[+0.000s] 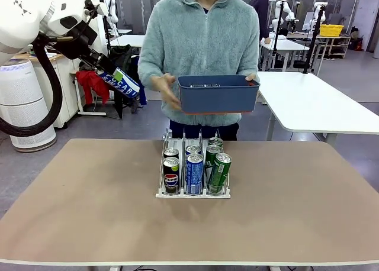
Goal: Fill the beverage cans into the dispenser.
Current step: Place the picked Ionic drink in the line of the Automatic Can Dispenser with the same cans.
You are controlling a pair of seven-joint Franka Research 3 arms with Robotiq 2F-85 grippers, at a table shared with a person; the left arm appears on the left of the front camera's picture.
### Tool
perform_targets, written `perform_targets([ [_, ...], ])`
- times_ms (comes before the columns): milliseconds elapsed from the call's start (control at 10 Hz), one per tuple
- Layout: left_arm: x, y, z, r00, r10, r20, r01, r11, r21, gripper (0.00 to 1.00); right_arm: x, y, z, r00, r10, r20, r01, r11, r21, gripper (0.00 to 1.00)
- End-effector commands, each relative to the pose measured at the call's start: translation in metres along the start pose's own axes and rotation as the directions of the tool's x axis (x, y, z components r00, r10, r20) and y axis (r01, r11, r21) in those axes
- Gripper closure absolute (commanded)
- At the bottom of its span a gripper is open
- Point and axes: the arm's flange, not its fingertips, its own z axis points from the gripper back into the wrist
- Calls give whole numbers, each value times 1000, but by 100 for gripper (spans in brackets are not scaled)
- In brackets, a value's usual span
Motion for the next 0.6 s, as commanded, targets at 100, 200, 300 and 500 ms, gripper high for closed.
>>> perform_targets([
  [100, 0, 0, 0, 1000, 0, 0, 0, 1000, 0, 43, 0, 1, 0, 1000, 12, -3, -12, 1000, 7, 0],
  [200, 4, -8, -4, 997, 68, -45, -66, 997, 45, 43, 0, 1, 0, 1000, 12, -3, -12, 1000, 7, 0],
  [300, 7, -19, -8, 991, 119, -64, -114, 990, 78, 43, 0, 1, 0, 1000, 12, -3, -12, 1000, 7, 0],
  [500, 10, -49, -19, 975, 181, -126, -161, 975, 154, 43, 0, 1, 0, 1000, 12, -3, -12, 1000, 7, 0],
])
